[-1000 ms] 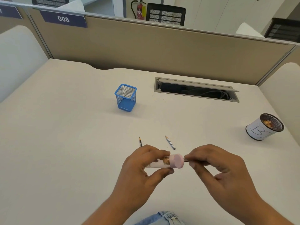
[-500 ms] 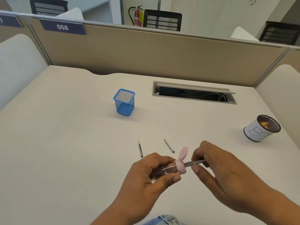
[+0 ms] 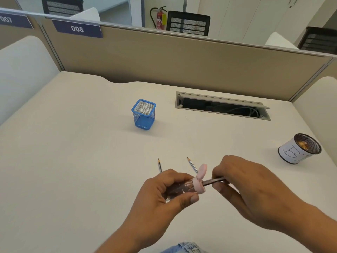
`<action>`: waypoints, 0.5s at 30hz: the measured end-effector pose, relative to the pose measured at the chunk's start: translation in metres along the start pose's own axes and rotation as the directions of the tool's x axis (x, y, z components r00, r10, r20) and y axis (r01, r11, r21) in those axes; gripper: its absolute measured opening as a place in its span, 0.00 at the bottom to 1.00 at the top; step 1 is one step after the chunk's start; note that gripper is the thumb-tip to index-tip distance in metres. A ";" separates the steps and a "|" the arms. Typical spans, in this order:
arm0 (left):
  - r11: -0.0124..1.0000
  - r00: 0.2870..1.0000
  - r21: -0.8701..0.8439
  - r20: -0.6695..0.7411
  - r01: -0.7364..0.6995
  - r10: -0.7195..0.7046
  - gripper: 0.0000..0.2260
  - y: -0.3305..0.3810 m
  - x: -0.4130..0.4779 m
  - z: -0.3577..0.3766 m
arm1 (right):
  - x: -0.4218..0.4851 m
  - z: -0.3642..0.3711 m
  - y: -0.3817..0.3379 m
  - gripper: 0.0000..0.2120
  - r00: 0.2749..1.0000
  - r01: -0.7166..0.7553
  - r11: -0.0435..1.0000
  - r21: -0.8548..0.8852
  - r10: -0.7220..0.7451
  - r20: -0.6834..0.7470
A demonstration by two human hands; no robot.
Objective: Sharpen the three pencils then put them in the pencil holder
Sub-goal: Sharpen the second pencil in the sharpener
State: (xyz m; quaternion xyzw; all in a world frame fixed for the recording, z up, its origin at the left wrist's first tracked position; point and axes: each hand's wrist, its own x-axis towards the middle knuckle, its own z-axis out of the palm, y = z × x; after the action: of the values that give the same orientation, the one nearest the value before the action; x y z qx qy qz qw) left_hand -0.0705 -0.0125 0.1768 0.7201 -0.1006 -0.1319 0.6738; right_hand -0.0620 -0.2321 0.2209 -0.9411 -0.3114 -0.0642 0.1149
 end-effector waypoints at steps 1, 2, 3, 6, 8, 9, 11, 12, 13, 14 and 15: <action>1.000 1.000 0.018 -0.002 -0.008 0.008 0.10 0.001 0.000 -0.001 | 0.001 0.001 0.001 0.12 0.999 0.037 0.999 -0.010 -0.038 -0.021; 0.999 1.000 0.036 -0.009 -0.020 0.021 0.10 0.001 0.000 -0.001 | 0.003 0.002 0.002 0.14 0.997 0.062 0.998 -0.026 -0.063 -0.042; 0.998 0.999 0.050 -0.021 -0.036 0.037 0.10 0.001 0.000 -0.002 | 0.004 0.004 0.001 0.16 0.995 0.072 0.997 -0.036 -0.074 -0.063; 0.983 0.990 0.147 -0.066 -0.114 0.125 0.11 -0.001 0.001 -0.006 | 0.005 0.010 -0.005 0.18 0.995 0.040 0.999 0.001 -0.040 -0.090; 0.960 0.978 0.225 -0.087 -0.167 0.191 0.12 -0.004 0.002 -0.008 | 0.003 0.015 -0.009 0.16 0.997 -0.014 0.996 0.090 0.021 -0.072; 0.950 0.972 0.251 -0.095 -0.185 0.215 0.13 -0.005 0.002 -0.009 | 0.002 0.017 -0.011 0.15 0.997 -0.051 0.987 0.149 0.059 -0.052; 0.928 0.957 0.298 -0.112 -0.224 0.267 0.13 -0.010 0.002 -0.008 | 0.002 0.021 -0.014 0.15 0.984 -0.174 0.947 0.271 0.175 0.023; 0.909 0.945 0.332 -0.121 -0.251 0.305 0.12 -0.013 0.002 -0.007 | 0.002 0.025 -0.016 0.17 0.963 -0.269 0.895 0.356 0.257 0.080; 0.885 0.929 0.373 -0.126 -0.280 0.347 0.11 -0.016 0.002 -0.006 | 0.004 0.028 -0.017 0.18 0.922 -0.386 0.802 0.456 0.357 0.151; 0.858 0.916 0.414 -0.119 -0.306 0.384 0.11 -0.020 0.003 -0.004 | 0.005 0.029 -0.018 0.18 0.851 -0.520 0.662 0.540 0.457 0.260; 0.836 0.907 0.443 -0.104 -0.325 0.408 0.10 -0.022 0.003 -0.002 | 0.006 0.030 -0.017 0.18 0.759 -0.645 0.504 0.574 0.511 0.403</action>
State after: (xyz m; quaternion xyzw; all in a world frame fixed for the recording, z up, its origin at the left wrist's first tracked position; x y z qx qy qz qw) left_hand -0.0675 -0.0103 0.1543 0.8231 -0.1968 0.0954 0.5241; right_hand -0.0663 -0.2081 0.1964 -0.8797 0.0127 0.1830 0.4388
